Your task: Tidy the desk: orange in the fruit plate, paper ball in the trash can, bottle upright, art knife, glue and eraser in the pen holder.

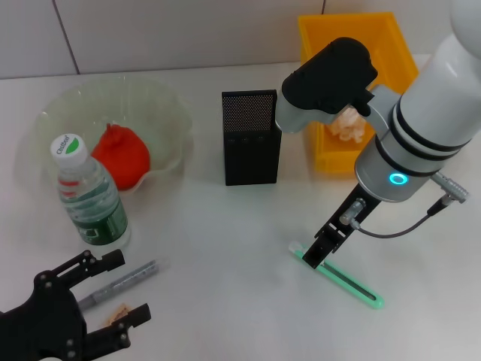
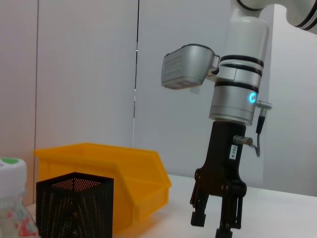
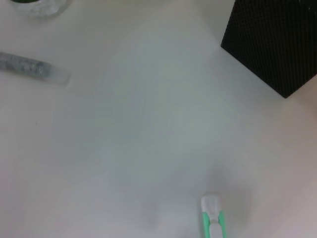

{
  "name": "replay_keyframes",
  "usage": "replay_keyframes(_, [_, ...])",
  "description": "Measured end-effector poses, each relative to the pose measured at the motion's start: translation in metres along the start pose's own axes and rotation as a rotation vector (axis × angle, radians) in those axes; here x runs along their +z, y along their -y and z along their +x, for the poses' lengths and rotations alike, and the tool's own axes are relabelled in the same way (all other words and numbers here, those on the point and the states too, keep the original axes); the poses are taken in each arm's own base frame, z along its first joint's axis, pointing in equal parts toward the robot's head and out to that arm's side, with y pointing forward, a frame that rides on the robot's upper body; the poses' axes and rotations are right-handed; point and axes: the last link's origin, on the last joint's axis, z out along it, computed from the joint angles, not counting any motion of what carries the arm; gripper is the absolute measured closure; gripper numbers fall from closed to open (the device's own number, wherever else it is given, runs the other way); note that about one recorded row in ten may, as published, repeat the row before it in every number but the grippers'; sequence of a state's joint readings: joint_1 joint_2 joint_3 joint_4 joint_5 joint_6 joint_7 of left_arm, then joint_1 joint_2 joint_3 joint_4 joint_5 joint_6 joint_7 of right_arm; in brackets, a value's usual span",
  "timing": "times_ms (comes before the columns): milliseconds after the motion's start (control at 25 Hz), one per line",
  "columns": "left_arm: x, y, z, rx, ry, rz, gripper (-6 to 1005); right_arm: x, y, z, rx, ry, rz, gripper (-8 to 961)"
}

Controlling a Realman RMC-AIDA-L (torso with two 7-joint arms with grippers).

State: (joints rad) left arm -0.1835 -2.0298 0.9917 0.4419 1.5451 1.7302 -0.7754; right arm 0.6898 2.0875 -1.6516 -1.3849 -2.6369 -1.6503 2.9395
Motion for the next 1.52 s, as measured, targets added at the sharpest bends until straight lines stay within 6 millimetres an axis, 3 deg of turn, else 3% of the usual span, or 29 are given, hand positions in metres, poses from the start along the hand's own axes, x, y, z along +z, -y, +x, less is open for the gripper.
replay_keyframes(400, [0.001, 0.002, 0.002, 0.006, -0.008, 0.000, 222, 0.015, -0.002, -0.005, -0.015, -0.024, 0.014, 207])
replay_keyframes(1280, [0.000, 0.002, 0.003, 0.011, -0.011, -0.001, 229, 0.027, -0.005, -0.005, -0.050, -0.044, 0.020, 244])
replay_keyframes(1520, [0.000, 0.001, 0.003, 0.011, -0.012, -0.002, 231, 0.028, -0.006, -0.006, -0.054, -0.043, 0.021, 400])
